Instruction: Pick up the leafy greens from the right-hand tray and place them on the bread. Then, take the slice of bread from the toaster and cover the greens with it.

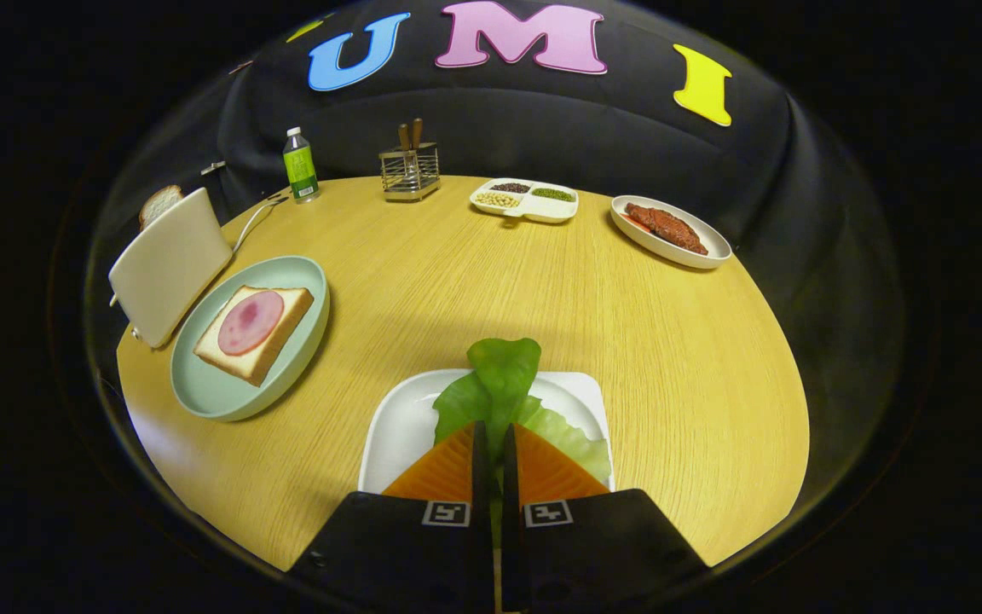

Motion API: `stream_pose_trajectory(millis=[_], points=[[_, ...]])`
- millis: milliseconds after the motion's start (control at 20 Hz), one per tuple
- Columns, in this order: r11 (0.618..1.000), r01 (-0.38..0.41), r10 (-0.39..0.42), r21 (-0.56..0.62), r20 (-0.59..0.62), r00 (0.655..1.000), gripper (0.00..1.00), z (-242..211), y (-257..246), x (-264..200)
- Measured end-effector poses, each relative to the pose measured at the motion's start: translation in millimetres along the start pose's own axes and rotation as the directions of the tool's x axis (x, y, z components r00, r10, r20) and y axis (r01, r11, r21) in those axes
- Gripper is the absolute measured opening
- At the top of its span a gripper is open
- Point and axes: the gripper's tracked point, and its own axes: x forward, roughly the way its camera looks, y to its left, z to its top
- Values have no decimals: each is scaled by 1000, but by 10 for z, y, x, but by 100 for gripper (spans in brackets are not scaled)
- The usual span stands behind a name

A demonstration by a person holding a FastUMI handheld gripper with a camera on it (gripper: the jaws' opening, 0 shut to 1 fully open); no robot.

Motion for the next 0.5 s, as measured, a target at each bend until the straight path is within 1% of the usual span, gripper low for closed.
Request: stream_pose_trajectory(millis=[50,200,350,500], points=[[1000,-5,5,13,-14,1000,7,13,1,-23],[998,-5,6,55,-16,1000,6,115,-9,-66],[999,31,-32,41,22,999,6,369,-9,-237],[999,37,-39,30,68,997,6,676,108,-494]])
